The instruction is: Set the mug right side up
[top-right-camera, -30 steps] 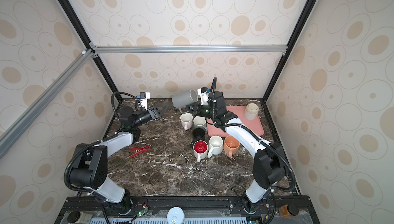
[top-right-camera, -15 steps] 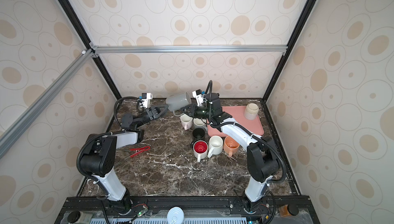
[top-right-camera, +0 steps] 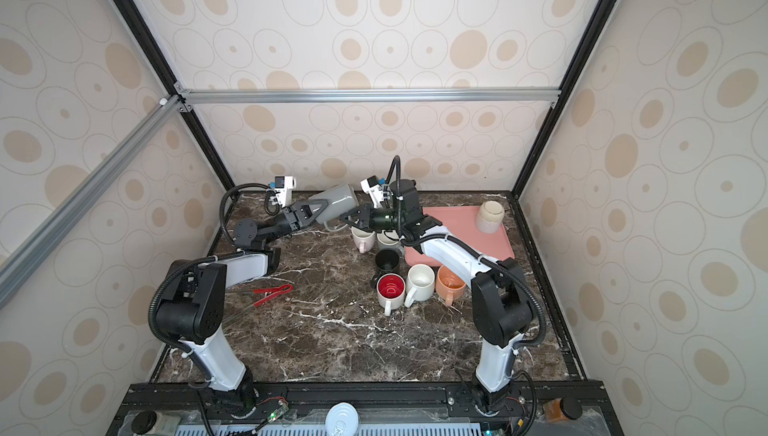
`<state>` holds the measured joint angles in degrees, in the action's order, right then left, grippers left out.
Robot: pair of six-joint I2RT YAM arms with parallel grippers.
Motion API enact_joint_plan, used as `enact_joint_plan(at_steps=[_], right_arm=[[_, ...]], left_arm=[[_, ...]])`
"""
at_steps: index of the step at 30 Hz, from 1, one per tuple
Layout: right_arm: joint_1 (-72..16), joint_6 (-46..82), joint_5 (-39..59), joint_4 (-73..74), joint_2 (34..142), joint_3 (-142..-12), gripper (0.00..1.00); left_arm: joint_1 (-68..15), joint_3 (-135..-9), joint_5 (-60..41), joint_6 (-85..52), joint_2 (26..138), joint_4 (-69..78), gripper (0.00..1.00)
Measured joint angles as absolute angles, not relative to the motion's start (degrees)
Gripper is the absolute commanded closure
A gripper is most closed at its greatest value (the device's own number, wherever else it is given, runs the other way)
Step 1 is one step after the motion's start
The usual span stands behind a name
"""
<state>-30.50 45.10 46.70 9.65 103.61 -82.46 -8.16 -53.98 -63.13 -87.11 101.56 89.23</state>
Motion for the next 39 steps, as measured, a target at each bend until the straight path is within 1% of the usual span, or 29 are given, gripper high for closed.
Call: enact_joint_plan(at_steps=[4,6,9,11,12,14,16,18,22,26,28,31,35,39], right_arm=[[-30.8,45.2,46.6,9.4,103.6,-82.5,0.96],[-30.8,44.9,46.5,9.2,103.6,-82.6,0.9],[-30.8,44.9,46.2,9.0,103.6,-82.5,0.82],[-30.9,44.9,46.0,9.0,103.5,-82.1,0.81],[-30.9,44.9,45.6,9.0,103.2,-81.8,0.77],[-31.0,44.0,44.4,9.0,102.5,-80.8,0.65],[-31.2,43.1,42.9,8.6,101.5,-79.5,0.58],[-31.3,42.0,40.6,7.6,100.1,-78.0,0.54],[-32.1,39.0,33.5,4.0,96.0,-74.8,0.52],[-33.4,35.6,25.8,-0.2,91.5,-71.7,0.52],[-34.0,34.2,22.3,-2.3,89.7,-70.5,0.52],[-34.7,32.4,17.9,-5.4,88.1,-69.2,0.51],[-35.4,30.5,13.9,-8.8,87.5,-68.3,0.51],[-35.7,29.2,11.2,-11.1,86.7,-67.5,0.51]], left_arm=[[-8.2,-54.0,-63.6,-87.6,101.6,89.6,0.94],[-8.2,-54.0,-64.1,-87.7,101.4,89.3,1.0],[-8.2,-54.1,-64.2,-87.7,101.4,89.3,1.0],[-8.2,-54.0,-64.4,-87.7,101.4,89.1,1.0],[-8.2,-54.0,-64.7,-87.7,101.4,89.1,1.0],[-8.3,-53.9,-65.1,-88.0,101.4,88.8,1.0],[-8.4,-53.8,-65.3,-88.3,101.3,88.7,1.0],[-8.6,-53.6,-66.0,-88.3,101.1,88.6,1.0],[-8.8,-53.5,-68.1,-85.1,100.2,85.3,1.0],[-8.9,-52.7,-69.2,-76.8,96.9,74.2,1.0],[-9.0,-52.7,-68.8,-70.5,94.6,66.1,1.0],[-9.0,-53.7,-66.5,-57.5,90.3,49.1,1.0],[-9.0,-58.9,-60.4,-40.2,87.4,25.8,1.0],[-9.0,-63.4,-52.3,-27.9,86.6,7.8,1.0]])
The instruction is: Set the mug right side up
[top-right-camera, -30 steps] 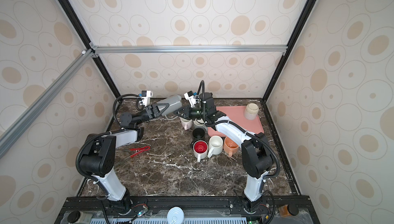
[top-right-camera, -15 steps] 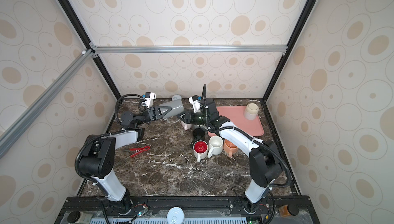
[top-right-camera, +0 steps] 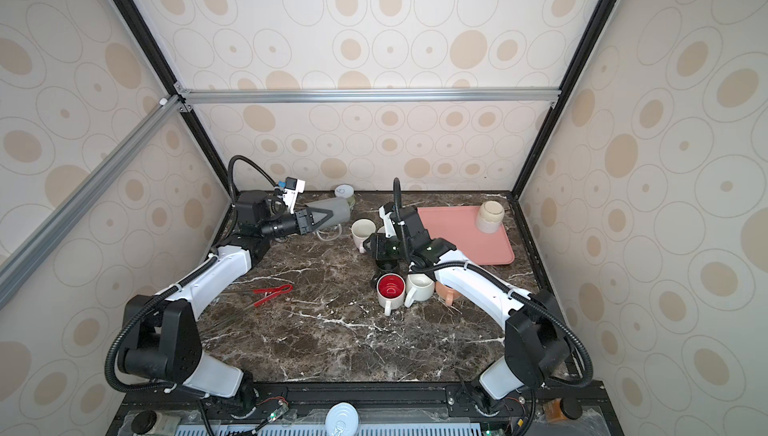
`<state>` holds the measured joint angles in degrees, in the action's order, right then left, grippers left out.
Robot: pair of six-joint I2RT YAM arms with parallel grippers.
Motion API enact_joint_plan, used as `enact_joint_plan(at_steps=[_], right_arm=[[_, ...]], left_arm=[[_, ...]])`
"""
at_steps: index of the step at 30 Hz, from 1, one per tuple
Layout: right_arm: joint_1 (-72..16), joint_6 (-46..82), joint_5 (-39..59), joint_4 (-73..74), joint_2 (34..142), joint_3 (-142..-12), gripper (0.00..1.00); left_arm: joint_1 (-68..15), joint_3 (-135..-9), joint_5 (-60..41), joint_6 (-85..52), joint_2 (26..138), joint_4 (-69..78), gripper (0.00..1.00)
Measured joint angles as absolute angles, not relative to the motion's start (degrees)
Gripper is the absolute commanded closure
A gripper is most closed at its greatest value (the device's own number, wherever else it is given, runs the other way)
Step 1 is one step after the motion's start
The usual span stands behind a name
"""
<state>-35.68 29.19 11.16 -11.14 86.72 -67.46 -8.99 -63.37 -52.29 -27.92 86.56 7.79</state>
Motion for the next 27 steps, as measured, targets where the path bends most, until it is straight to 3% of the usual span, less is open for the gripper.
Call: enact_joint_plan(at_steps=[12,27], right_arm=[[-35.7,28.8,3.8,-14.8,82.7,-66.7,0.51],[-35.4,29.1,-6.3,-21.5,78.7,-65.2,0.49]], left_arm=[[-13.0,-64.7,-29.5,-10.1,85.3,-21.7,1.0],[-24.7,-67.1,-16.2,-4.9,89.8,-30.7,1.0]])
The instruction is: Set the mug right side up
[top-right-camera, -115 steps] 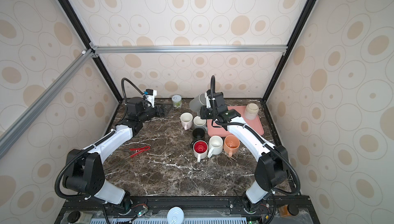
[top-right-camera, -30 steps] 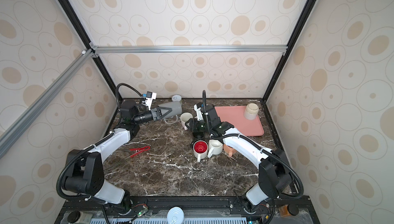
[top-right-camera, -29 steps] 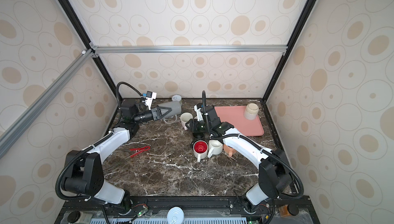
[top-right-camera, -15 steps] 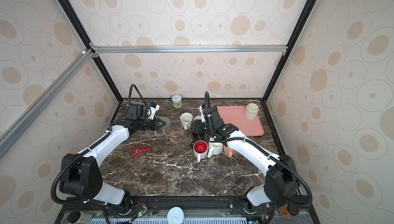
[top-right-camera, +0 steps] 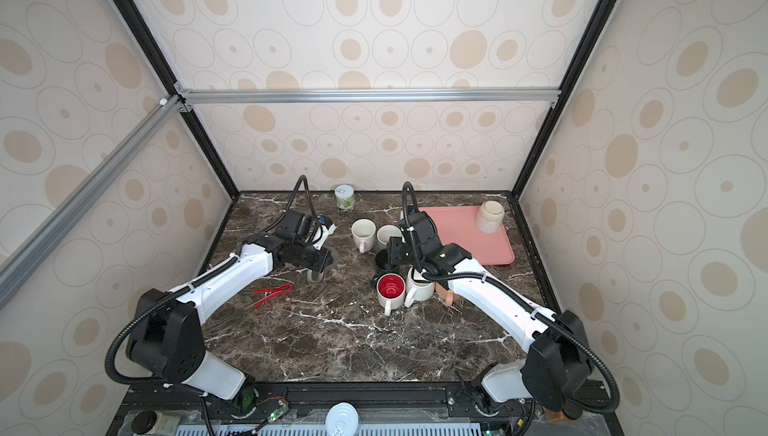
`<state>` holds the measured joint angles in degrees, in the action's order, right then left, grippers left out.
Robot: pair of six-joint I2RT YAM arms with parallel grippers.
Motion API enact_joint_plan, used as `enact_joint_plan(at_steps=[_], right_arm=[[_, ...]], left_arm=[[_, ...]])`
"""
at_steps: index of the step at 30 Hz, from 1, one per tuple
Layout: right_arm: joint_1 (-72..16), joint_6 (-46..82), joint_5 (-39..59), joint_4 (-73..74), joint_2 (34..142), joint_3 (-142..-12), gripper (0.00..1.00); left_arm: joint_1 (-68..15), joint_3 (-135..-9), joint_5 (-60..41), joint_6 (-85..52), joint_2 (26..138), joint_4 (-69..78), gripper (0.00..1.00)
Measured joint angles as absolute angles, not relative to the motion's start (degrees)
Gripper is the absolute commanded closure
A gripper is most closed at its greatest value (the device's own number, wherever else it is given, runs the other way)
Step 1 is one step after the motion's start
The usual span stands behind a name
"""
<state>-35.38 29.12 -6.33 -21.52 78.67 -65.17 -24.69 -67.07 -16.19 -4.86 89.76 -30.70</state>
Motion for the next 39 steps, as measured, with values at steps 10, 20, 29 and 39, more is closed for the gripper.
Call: enact_joint_plan(at_steps=[10,20,29,39], right_arm=[[-32.2,30.5,-8.8,-24.8,77.7,-64.0,0.48],[-30.6,30.8,-8.9,-26.0,76.7,-62.6,0.48],[-29.3,30.8,-8.9,-26.7,75.9,-62.0,0.48],[-28.3,30.7,-8.9,-27.0,75.9,-62.0,0.47]], left_arm=[[-32.3,-70.8,-15.9,-4.9,97.0,-31.2,1.0],[-36.1,-77.1,-16.2,-5.1,104.7,-30.8,1.0],[-36.5,-81.0,-15.7,-5.2,107.7,-31.0,0.88],[-36.8,-84.1,-14.6,-5.3,107.7,-30.3,0.69]])
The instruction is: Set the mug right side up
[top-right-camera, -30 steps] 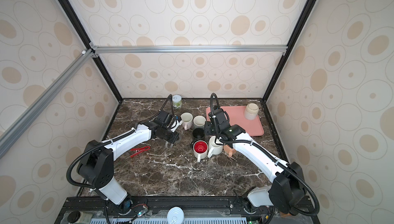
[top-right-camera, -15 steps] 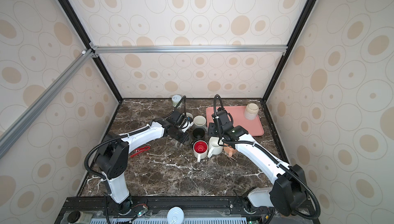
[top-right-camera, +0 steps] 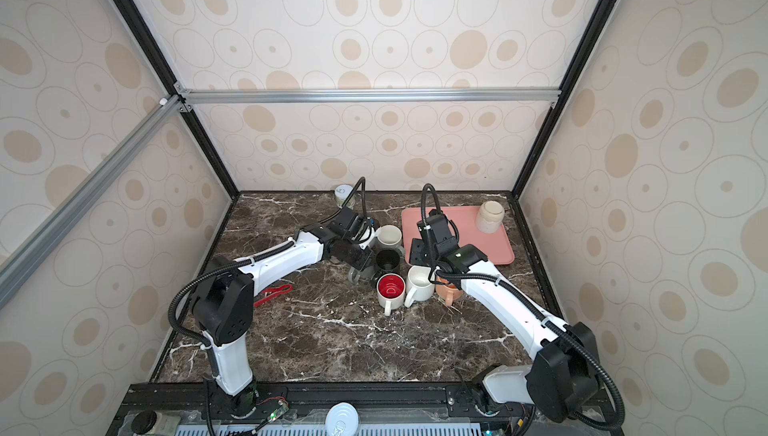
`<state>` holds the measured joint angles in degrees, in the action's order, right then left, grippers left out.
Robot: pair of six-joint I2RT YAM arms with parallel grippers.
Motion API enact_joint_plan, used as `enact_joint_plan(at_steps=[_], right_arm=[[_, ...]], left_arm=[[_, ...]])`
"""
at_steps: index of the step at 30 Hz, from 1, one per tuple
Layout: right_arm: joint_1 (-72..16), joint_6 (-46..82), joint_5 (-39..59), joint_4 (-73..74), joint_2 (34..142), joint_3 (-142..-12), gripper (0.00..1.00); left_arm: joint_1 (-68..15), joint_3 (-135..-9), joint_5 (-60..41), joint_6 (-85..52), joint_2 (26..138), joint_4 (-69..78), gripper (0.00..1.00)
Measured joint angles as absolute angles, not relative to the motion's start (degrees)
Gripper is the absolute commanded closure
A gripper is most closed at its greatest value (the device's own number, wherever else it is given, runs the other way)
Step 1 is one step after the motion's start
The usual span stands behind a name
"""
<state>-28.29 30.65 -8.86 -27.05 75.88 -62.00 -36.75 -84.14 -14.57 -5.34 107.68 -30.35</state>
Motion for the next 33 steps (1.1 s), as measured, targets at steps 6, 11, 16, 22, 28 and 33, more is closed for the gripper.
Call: enact_joint_plan(at_steps=[6,11,16,22,28,33], right_arm=[[-26.7,29.8,-8.9,-28.4,75.9,-62.1,0.46],[-22.1,27.8,-8.8,-30.1,76.3,-63.7,0.44],[-15.9,25.2,-9.0,-31.5,80.1,-67.7,0.44],[-10.5,22.3,-10.4,-34.5,89.6,-75.4,0.43],[-7.4,20.2,-13.9,-37.4,98.1,-83.9,0.42],[-4.9,19.4,-16.4,-39.3,106.6,-94.6,0.41]], left_arm=[[-36.8,-85.8,-13.6,-5.3,106.8,-31.1,0.65],[-36.8,-87.9,-12.0,-5.1,104.6,-32.5,0.63],[-36.8,-90.3,-11.5,-5.1,102.7,-32.2,0.61],[-36.8,-90.8,-12.1,-5.1,102.3,-30.0,0.61],[-36.8,-92.0,-12.6,-5.1,103.2,-27.4,0.59],[-36.8,-93.8,-12.7,-5.1,105.2,-26.0,0.57]])
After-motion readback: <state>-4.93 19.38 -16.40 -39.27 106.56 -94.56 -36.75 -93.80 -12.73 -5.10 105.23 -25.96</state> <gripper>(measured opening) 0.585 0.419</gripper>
